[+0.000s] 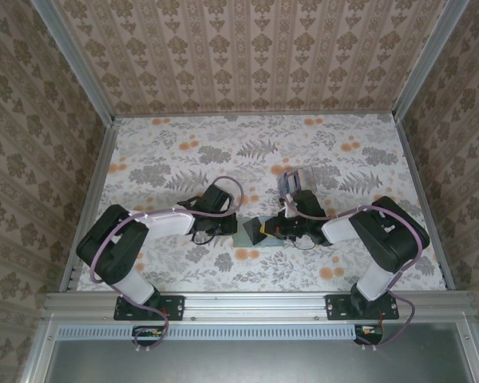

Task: Put the credit cards into the card holder
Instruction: Insert the credit card into the card slot.

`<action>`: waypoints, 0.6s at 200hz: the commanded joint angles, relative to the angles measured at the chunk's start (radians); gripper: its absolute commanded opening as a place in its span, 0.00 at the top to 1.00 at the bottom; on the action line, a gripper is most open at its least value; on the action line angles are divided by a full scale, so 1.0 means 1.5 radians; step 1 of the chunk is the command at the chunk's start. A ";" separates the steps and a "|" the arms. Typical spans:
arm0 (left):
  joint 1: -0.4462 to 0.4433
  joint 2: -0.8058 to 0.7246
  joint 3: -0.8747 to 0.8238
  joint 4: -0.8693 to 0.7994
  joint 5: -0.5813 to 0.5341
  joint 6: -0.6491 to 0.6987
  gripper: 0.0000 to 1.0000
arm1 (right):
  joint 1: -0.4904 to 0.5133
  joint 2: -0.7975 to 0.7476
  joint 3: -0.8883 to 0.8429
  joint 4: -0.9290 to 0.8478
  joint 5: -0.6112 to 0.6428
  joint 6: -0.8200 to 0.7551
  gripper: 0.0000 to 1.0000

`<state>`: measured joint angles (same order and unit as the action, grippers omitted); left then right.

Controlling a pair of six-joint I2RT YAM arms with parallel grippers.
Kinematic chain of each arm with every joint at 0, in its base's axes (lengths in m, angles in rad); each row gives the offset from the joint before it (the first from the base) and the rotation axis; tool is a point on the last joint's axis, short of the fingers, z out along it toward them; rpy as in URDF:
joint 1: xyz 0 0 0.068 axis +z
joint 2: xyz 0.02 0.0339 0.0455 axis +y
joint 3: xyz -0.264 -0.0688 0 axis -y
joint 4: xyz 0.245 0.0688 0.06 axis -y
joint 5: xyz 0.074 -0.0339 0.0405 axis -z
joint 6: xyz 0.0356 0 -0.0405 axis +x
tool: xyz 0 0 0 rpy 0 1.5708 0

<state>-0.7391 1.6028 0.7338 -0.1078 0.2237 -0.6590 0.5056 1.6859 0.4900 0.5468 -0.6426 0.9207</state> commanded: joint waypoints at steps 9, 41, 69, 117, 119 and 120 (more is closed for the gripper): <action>-0.002 0.036 -0.021 0.006 -0.014 0.012 0.92 | 0.019 0.014 -0.001 0.023 0.069 0.033 1.00; -0.003 0.036 -0.023 0.003 -0.022 0.006 0.93 | 0.036 -0.003 -0.037 0.063 0.142 0.074 1.00; -0.003 0.035 -0.027 0.006 -0.021 -0.001 0.93 | 0.062 -0.028 -0.058 0.067 0.211 0.098 1.00; -0.002 0.036 -0.034 0.016 -0.017 -0.008 0.93 | 0.090 -0.058 -0.088 0.077 0.313 0.132 1.00; -0.002 0.036 -0.034 0.016 -0.017 -0.009 0.93 | 0.091 -0.058 -0.088 0.078 0.317 0.133 1.00; -0.002 0.036 -0.035 0.016 -0.017 -0.009 0.93 | 0.092 -0.059 -0.089 0.079 0.318 0.133 1.00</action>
<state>-0.7387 1.6035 0.7231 -0.0727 0.2195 -0.6586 0.6281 1.6085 0.3836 0.6792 -0.3252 1.0786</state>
